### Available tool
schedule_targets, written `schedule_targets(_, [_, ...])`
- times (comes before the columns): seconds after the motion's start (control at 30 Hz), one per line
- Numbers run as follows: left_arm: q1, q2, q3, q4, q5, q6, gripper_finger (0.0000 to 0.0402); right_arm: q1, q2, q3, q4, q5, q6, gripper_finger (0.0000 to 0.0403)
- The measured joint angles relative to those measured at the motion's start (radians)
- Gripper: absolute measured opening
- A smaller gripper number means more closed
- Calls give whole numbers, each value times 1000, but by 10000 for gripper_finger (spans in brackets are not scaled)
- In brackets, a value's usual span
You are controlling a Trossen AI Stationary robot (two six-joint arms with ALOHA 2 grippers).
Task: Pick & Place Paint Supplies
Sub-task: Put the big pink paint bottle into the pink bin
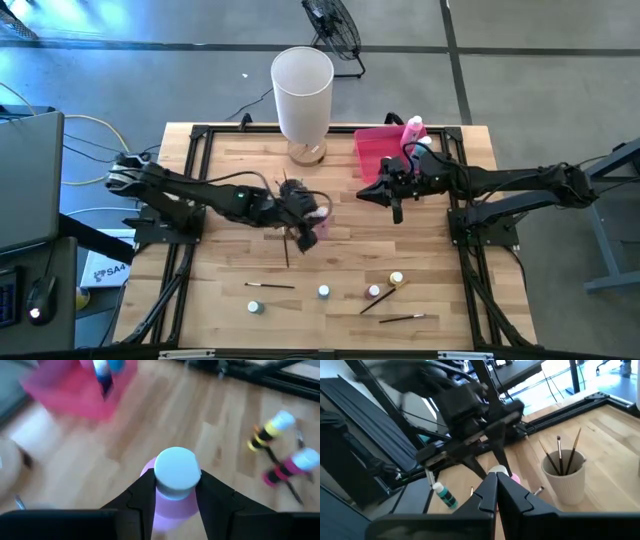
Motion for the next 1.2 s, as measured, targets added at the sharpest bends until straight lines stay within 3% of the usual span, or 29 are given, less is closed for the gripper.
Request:
schedule_targets(0.27, [56, 154, 164, -30, 8, 60, 116, 0, 0, 0, -21, -61, 0, 2])
schedule_targets(0.53, [99, 202, 163, 14, 42, 60, 116, 0, 0, 0, -32, -130, -18, 2])
schedule_targets(1.2, [130, 254, 163, 16, 64, 55, 116, 0, 0, 0, -32, -132, -79, 2])
